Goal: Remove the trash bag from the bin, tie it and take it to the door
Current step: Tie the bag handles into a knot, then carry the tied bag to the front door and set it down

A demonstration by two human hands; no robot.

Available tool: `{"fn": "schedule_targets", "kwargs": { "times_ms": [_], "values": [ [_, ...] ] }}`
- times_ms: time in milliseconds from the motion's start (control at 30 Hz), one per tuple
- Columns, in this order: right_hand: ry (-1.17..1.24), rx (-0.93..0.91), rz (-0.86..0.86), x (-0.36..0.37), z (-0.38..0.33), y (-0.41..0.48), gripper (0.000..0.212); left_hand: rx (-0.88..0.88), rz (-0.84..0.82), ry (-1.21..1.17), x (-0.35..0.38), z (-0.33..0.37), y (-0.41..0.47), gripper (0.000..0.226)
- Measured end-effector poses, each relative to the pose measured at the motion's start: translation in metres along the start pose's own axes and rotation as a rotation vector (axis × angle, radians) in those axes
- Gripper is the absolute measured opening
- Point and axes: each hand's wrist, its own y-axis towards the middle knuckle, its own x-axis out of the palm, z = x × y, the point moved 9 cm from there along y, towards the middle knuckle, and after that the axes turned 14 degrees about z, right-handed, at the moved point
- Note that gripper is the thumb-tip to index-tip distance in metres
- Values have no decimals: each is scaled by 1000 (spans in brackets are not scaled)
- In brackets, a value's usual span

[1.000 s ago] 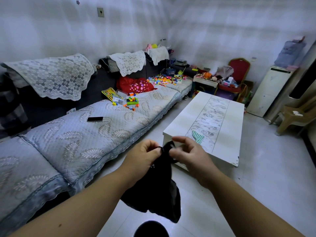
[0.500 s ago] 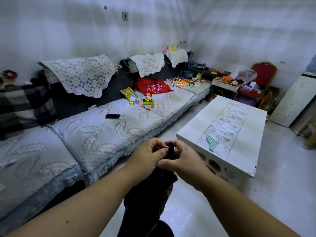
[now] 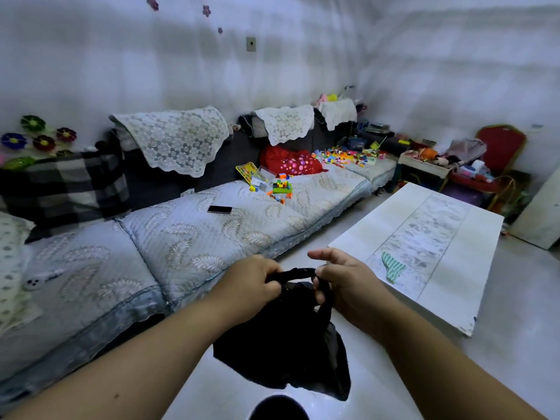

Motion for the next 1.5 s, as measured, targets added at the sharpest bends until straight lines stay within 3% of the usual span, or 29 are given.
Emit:
{"fn": "schedule_targets", "kwargs": {
  "times_ms": [67, 133, 200, 267, 333, 400, 533, 700, 833, 933, 1000, 1233, 1333, 1400, 1500],
  "values": [
    [-219, -96, -28, 7, -4, 0, 22, -214, 27, -256, -2, -16, -8, 10],
    [-612, -264, -42, 16, -10, 0, 19, -410, 5, -540, -1, -27, -22, 15],
    [-917, -445, -70, 38, -15, 1, 6, -502, -22, -703, -3, -34, -38, 24],
    [-963, -504, -125, 68, -9, 1, 15, -550, -4, -796, -13, -44, -53, 27],
    [-837, -441, -184, 93, -1, 1, 16, -577, 41, -838, -26, -57, -66, 19],
    [-695, -342, -238, 118, 10, 0, 15, -568, 92, -762, -44, -73, -83, 12],
    [-642, -273, -382, 169, 29, -12, 25, -454, 137, -265, -84, -112, -122, 12],
    [-902, -356, -621, 266, 65, -57, 10, -472, 276, 4, -147, -163, -202, 5],
    [-982, -459, -761, 362, 94, -123, 13, -567, 399, 28, -214, -201, -298, 23],
    [-1019, -524, -831, 438, 125, -183, 4, -661, 497, 183, -271, -228, -397, 35],
    [-1047, -586, -844, 483, 146, -223, 10, -720, 534, 323, -308, -239, -465, 37],
    [-1120, -767, -971, 645, 232, -376, 13, -942, 392, 782, -429, -264, -700, 41],
    [-1144, -843, -1068, 704, 264, -437, 9, -1089, 334, 836, -465, -271, -790, 39],
    [-1120, -855, -1174, 744, 287, -478, 18, -1194, 331, 843, -485, -274, -847, 43],
    [-1098, -838, -1304, 802, 319, -534, 10, -1322, 361, 841, -512, -278, -919, 46]
  ]
}}
